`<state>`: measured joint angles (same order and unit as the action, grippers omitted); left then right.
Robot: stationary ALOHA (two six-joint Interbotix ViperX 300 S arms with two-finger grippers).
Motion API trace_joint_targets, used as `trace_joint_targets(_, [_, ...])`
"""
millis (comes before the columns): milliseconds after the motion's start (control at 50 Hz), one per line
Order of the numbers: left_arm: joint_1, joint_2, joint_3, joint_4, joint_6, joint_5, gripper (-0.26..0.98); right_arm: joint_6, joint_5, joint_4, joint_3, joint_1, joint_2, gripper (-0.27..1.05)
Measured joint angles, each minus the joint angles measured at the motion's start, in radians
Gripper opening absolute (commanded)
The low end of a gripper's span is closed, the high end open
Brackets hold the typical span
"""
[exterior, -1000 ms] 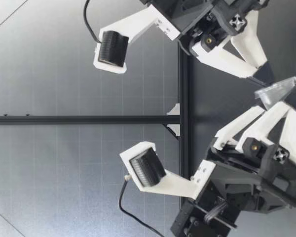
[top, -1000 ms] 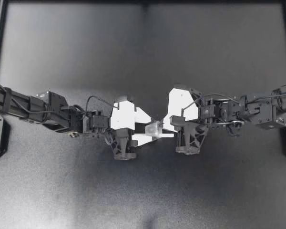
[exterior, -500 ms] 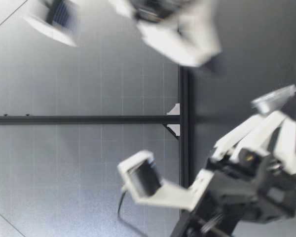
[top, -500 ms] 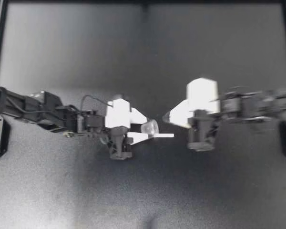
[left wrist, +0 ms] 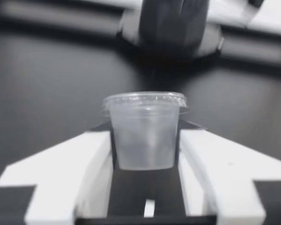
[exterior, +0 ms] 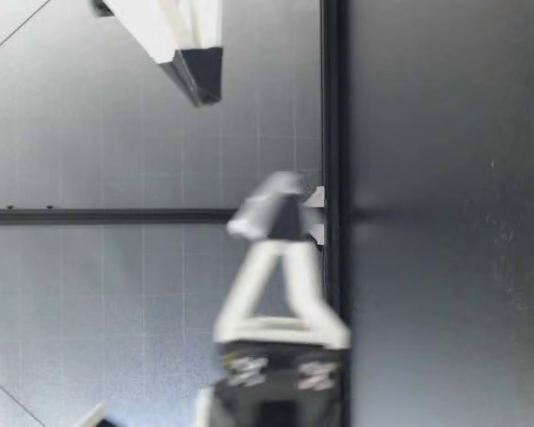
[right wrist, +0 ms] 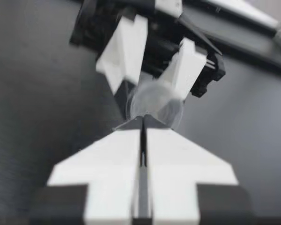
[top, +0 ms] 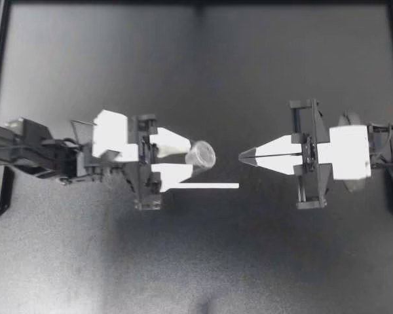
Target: Pick up the plastic cup and open its lid.
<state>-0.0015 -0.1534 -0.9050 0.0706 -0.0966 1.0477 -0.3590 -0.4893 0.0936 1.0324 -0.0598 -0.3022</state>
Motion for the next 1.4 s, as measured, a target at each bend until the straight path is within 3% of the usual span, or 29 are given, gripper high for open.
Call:
trace_joint_targets(120, [0.000, 0.034, -0.009, -0.003, -0.003, 0.011, 0.20, -0.144, -0.018, 0.000, -0.002, 0.000, 0.003, 0.44])
trace_joint_targets(180, [0.000, 0.041, -0.009, -0.005, -0.012, 0.011, 0.20, -0.233, -0.035, 0.002, -0.002, 0.000, 0.009, 0.50])
trace_joint_targets(440, [-0.002, 0.043, -0.009, -0.023, -0.043, 0.017, 0.20, -0.693, -0.112, -0.003, -0.002, 0.002, 0.069, 0.50])
trace_joint_targets(660, [-0.003, 0.043, -0.008, -0.025, -0.043, 0.025, 0.20, -1.003, -0.324, -0.095, 0.008, 0.015, 0.156, 0.50])
trace_joint_targets(840, [-0.003, 0.041, -0.008, -0.025, -0.044, 0.087, 0.20, -1.052, -0.451, -0.132, 0.008, 0.040, 0.230, 0.50])
trace_joint_targets(1400, [-0.003, 0.037, -0.005, -0.028, -0.048, 0.156, 0.20, -1.054, -0.476, -0.186, -0.051, 0.051, 0.255, 0.50])
